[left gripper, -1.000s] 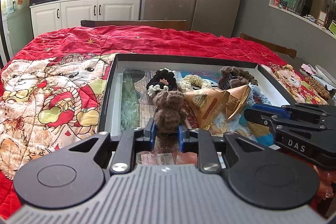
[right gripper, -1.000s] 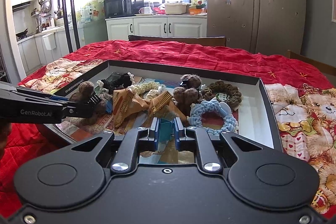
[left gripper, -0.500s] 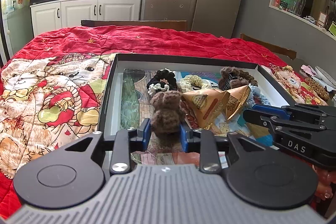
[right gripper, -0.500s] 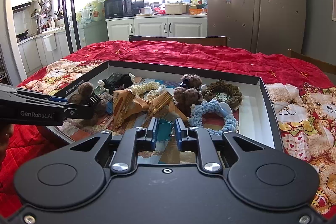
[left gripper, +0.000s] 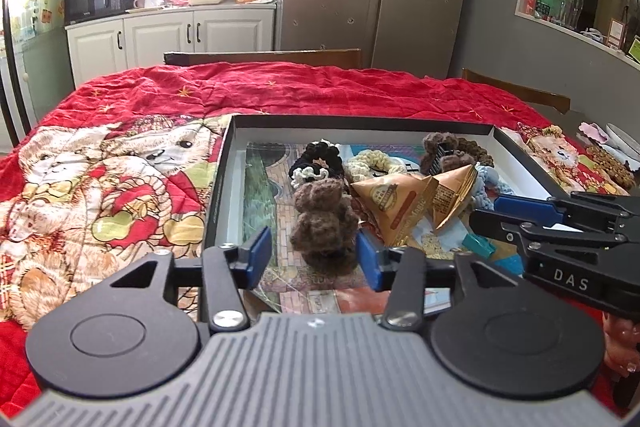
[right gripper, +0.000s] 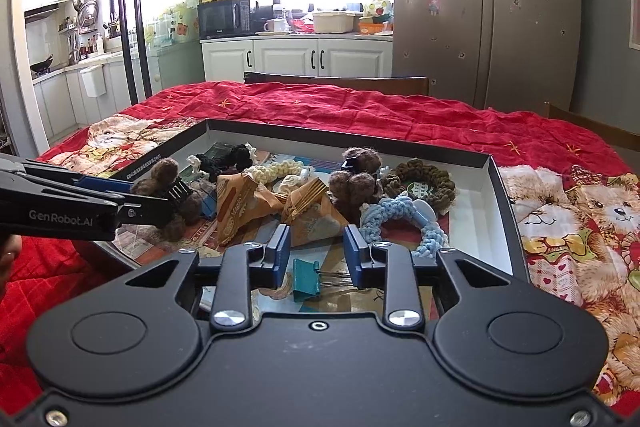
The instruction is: Organize objects
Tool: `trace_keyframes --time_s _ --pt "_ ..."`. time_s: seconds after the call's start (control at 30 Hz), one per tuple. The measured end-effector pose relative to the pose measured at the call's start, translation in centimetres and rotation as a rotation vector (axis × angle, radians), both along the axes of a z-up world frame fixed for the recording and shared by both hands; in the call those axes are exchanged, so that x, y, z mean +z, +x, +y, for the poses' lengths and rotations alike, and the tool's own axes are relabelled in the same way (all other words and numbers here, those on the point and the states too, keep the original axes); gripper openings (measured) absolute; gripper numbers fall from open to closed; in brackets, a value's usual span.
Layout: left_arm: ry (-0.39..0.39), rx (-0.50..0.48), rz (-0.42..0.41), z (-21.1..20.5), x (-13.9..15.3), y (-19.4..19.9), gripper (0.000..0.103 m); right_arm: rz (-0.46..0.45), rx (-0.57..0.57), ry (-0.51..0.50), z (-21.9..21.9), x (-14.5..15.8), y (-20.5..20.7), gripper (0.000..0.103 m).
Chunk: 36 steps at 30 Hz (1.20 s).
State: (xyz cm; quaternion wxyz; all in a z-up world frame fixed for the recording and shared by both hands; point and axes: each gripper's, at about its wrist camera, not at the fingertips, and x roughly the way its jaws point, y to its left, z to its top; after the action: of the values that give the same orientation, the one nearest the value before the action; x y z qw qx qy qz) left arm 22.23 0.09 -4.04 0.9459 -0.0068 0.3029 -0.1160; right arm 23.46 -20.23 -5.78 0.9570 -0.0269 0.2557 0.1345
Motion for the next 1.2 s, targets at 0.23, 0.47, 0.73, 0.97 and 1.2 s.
trace_keyframes --time_s 0.23,0.47,0.73,0.97,1.2 --pt "0.017 0.005 -0.022 -0.1 0.7 -1.0 0.074 -0.007 0.003 0.005 -0.2 0.6 -1.1 0.03" --pt "0.025 0.014 -0.036 0.1 1.3 -2.4 0.079 -0.004 0.013 0.015 -0.5 1.4 -2.5 0.037" --pt "0.029 0.031 -0.039 0.1 2.0 -4.2 0.085 -0.001 0.0 0.009 -0.8 2.8 -5.1 0.039" --pt "0.038 0.046 -0.053 0.1 3.0 -6.3 0.089 -0.004 -0.028 -0.014 -1.4 4.3 -7.8 0.044" --pt "0.048 0.07 -0.047 -0.1 3.7 -8.7 0.099 -0.006 -0.056 -0.048 -1.8 5.8 -10.9 0.053"
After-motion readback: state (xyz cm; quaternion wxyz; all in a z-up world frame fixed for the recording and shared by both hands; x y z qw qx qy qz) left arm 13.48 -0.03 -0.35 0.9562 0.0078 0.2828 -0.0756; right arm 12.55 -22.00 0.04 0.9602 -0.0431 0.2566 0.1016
